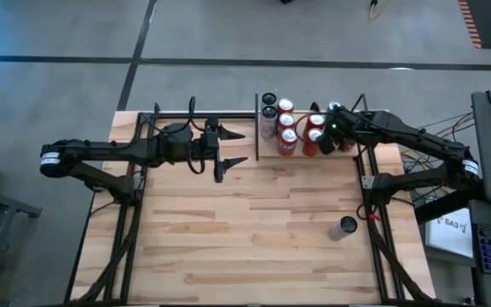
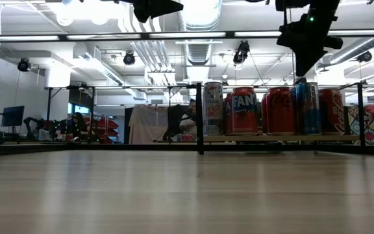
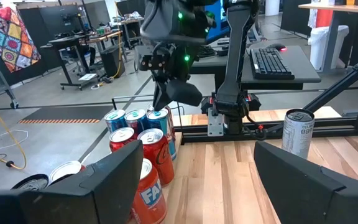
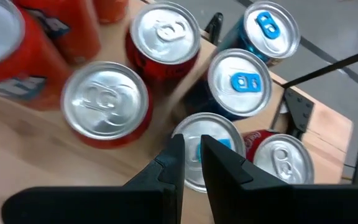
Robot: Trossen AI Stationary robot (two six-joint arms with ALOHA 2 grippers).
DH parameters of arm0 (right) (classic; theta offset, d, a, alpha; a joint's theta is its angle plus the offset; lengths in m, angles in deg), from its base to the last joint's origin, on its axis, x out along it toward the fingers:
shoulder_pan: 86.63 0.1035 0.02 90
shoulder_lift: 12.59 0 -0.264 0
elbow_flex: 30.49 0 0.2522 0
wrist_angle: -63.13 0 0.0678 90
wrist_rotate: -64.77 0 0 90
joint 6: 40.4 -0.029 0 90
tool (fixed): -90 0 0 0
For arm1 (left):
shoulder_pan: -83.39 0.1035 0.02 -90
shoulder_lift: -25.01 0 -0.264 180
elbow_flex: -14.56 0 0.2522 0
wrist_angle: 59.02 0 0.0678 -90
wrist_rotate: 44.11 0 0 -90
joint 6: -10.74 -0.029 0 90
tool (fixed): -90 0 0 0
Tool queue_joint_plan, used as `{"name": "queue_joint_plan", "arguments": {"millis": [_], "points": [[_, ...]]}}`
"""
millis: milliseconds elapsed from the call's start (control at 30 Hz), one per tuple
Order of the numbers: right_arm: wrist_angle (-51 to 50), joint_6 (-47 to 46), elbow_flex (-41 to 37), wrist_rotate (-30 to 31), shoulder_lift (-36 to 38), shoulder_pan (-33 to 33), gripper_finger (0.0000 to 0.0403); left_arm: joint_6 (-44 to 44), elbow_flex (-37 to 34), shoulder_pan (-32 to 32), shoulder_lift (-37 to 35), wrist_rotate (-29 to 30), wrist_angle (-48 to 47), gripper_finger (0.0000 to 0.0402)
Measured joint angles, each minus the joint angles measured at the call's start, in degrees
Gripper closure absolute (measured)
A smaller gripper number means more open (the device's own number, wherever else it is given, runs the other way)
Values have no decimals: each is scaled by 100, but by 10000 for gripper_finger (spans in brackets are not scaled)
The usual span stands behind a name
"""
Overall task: Place canned beverage on shelf
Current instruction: Put the blue soda can on the shelf aligned with the other blue soda cans
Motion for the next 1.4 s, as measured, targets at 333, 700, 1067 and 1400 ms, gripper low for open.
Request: {"name": "queue_joint_plan", "arguments": {"millis": [333,700,1067,1400], "points": [[317,63,-273,217,0,0,360,-1,0,0,0,0,-11,109],[490,61,-415,221,0,0,360,-23,0,0,0,-2,-35,109],[578,95,-529,226,0,2,360,-24,-2,0,0,0,-48,109],[553,334,-507,82,2,2,360,-24,-2,0,0,-1,-50,109]]}}
